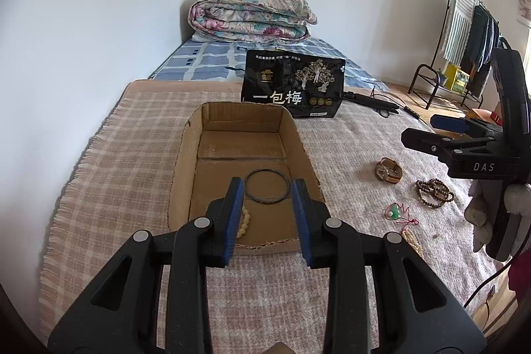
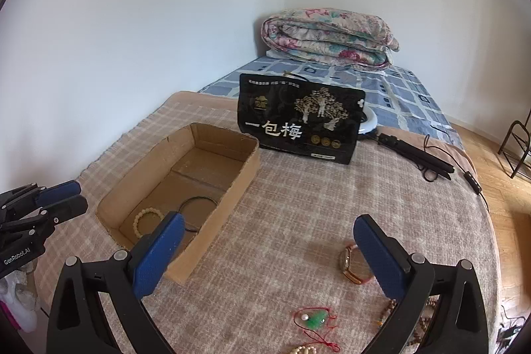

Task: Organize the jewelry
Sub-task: 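Open both tools to drop the bracelet and bangle into the box, then move the left tool to the green jade pendant and close on it, then lift the jade pendant with the left tool while the right tool grips the loose pearl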

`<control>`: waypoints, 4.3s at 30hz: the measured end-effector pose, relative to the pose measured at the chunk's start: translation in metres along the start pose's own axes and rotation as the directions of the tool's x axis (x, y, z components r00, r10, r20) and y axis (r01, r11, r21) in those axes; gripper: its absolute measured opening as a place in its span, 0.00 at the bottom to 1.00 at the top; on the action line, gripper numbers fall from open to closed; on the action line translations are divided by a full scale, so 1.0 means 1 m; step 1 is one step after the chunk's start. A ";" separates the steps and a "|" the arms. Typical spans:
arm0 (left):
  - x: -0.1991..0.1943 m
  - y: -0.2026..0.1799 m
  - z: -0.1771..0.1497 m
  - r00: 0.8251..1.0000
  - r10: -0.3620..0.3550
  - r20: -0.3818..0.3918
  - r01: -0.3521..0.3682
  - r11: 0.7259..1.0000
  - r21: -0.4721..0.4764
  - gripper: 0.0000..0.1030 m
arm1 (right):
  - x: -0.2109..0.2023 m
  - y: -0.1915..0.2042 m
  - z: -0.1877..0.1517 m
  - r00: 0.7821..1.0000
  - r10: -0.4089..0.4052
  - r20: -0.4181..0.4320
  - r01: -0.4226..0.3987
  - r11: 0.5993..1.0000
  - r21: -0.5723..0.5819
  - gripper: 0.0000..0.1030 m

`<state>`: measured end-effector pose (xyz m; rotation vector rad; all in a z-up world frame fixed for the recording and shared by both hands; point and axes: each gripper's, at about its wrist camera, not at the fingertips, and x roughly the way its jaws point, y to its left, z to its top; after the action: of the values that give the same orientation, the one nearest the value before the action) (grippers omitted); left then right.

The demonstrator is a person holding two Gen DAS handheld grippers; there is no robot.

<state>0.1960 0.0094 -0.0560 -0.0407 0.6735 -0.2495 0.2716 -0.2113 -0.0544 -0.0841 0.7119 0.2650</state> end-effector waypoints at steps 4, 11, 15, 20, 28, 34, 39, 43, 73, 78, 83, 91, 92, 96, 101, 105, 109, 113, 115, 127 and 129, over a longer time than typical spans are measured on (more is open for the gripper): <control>-0.005 -0.014 -0.002 1.000 -0.029 0.009 0.029 0.999 0.018 0.44 | -0.017 -0.022 -0.010 0.998 -0.063 0.005 0.063 0.998 0.025 1.00; -0.007 -0.047 -0.007 0.998 -0.069 -0.004 0.069 0.995 0.072 0.45 | -0.045 -0.063 -0.031 0.989 -0.144 0.018 0.142 0.985 0.093 1.00; -0.007 -0.066 -0.010 0.995 -0.099 -0.014 0.100 0.990 0.099 0.45 | -0.061 -0.083 -0.042 0.985 -0.170 0.027 0.166 0.978 0.125 1.00; -0.002 -0.087 -0.017 0.992 -0.125 -0.035 0.128 0.985 0.118 0.45 | -0.076 -0.105 -0.058 0.978 -0.208 0.016 0.203 0.967 0.156 1.00; 0.005 -0.115 -0.026 0.984 -0.160 -0.073 0.170 0.975 0.143 0.45 | -0.092 -0.139 -0.084 0.973 -0.232 -0.011 0.230 0.954 0.195 1.00; 0.011 -0.134 -0.038 0.976 -0.185 -0.112 0.201 0.968 0.152 0.45 | -0.097 -0.160 -0.100 0.968 -0.249 -0.035 0.251 0.947 0.200 1.00; 0.018 -0.151 -0.047 0.969 -0.197 -0.148 0.221 0.961 0.169 0.45 | -0.097 -0.175 -0.112 0.967 -0.248 -0.057 0.255 0.944 0.211 1.00; 0.028 -0.164 -0.052 0.964 -0.200 -0.175 0.232 0.955 0.185 0.45 | -0.097 -0.185 -0.121 0.969 -0.240 -0.066 0.248 0.943 0.223 1.00; 0.097 -0.192 -0.054 0.937 -0.219 -0.273 0.287 0.926 0.245 0.44 | -0.071 -0.181 -0.161 0.982 -0.131 -0.133 0.153 0.973 0.170 0.92; 0.114 -0.198 -0.050 0.927 -0.226 -0.298 0.306 0.916 0.258 0.44 | -0.066 -0.174 -0.166 0.985 -0.092 -0.147 0.115 0.980 0.161 0.87; 0.134 -0.205 -0.047 0.914 -0.232 -0.332 0.326 0.908 0.263 0.44 | -0.064 -0.166 -0.170 0.986 -0.066 -0.151 0.089 0.985 0.147 0.87; 0.165 -0.213 -0.044 0.897 -0.203 -0.392 0.329 0.900 0.287 0.39 | -0.059 -0.154 -0.174 0.988 -0.016 -0.155 0.036 0.992 0.123 0.80; 0.168 -0.214 -0.044 0.895 -0.200 -0.399 0.330 0.899 0.289 0.39 | -0.058 -0.152 -0.174 0.988 -0.010 -0.157 0.029 0.992 0.120 0.79; 0.179 -0.215 -0.043 0.881 -0.201 -0.429 0.344 0.894 0.287 0.39 | -0.052 -0.146 -0.176 0.986 0.021 -0.166 -0.002 0.994 0.109 0.73; 0.190 -0.216 -0.044 0.870 -0.192 -0.454 0.346 0.895 0.283 0.34 | -0.046 -0.132 -0.180 0.982 0.050 -0.180 -0.037 0.997 0.072 0.69; 0.194 -0.220 -0.044 0.868 -0.187 -0.460 0.349 0.888 0.298 0.33 | -0.042 -0.120 -0.180 0.980 0.052 -0.191 -0.047 0.999 0.026 0.65; 0.195 -0.222 -0.046 0.868 -0.182 -0.462 0.351 0.882 0.313 0.31 | -0.039 -0.114 -0.179 0.978 0.067 -0.196 -0.065 0.998 0.018 0.60; 0.194 -0.224 -0.049 0.869 -0.174 -0.463 0.351 0.876 0.330 0.24 | -0.033 -0.114 -0.178 0.976 0.077 -0.202 -0.074 0.997 0.022 0.55; 0.194 -0.224 -0.049 0.870 -0.173 -0.462 0.350 0.877 0.329 0.18 | -0.029 -0.113 -0.179 0.974 0.091 -0.209 -0.088 0.996 0.025 0.50; 0.192 -0.223 -0.049 0.877 -0.179 -0.446 0.343 0.883 0.319 0.12 | -0.012 -0.103 -0.182 0.963 0.123 -0.240 -0.124 0.992 0.012 0.31; 0.192 -0.223 -0.049 0.877 -0.182 -0.445 0.343 0.885 0.315 0.12 | -0.012 -0.102 -0.184 0.963 0.115 -0.245 -0.117 0.993 0.007 0.30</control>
<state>0.2624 -0.2508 -0.1859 0.3090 1.0241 -0.6720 0.1741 -0.3429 -0.1868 -0.0835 0.9641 0.3737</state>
